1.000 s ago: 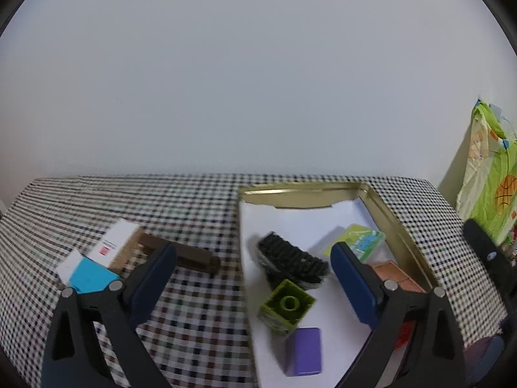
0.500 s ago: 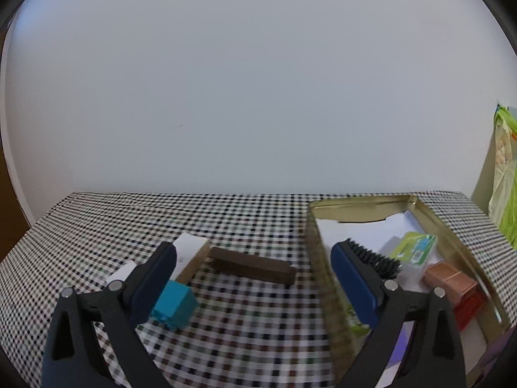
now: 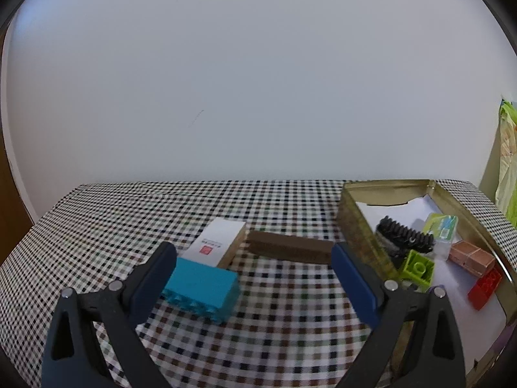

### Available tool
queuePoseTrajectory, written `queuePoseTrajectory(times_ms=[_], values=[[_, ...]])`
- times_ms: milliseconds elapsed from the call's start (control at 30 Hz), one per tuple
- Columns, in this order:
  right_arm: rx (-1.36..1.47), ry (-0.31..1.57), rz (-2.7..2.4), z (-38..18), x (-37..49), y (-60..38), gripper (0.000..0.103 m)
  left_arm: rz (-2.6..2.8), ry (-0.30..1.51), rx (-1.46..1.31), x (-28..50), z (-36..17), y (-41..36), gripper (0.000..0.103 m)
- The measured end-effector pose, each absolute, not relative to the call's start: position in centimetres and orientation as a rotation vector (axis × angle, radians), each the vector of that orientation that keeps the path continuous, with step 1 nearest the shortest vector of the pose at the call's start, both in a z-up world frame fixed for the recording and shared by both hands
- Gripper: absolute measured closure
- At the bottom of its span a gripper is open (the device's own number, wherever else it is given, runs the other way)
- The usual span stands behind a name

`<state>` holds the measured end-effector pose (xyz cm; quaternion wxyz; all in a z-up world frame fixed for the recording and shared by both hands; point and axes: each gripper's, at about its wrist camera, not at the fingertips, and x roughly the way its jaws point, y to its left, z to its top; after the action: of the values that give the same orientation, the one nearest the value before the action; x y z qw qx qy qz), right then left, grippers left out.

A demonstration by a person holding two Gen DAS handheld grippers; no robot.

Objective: Organize rigid objects
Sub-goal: 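Withdraw both grippers from the tray toward the blue brick and white cube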

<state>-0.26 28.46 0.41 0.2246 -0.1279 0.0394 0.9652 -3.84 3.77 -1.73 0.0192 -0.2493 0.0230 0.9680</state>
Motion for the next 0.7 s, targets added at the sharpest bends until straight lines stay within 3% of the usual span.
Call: queuePoseTrajectory(times_ms=[700], values=[[-0.497, 0.151, 2.935, -0.3, -1.1, 16.8, 0.014, 3.097, 0.031, -0.864, -7.2, -3.2, -6.4, 0.005]])
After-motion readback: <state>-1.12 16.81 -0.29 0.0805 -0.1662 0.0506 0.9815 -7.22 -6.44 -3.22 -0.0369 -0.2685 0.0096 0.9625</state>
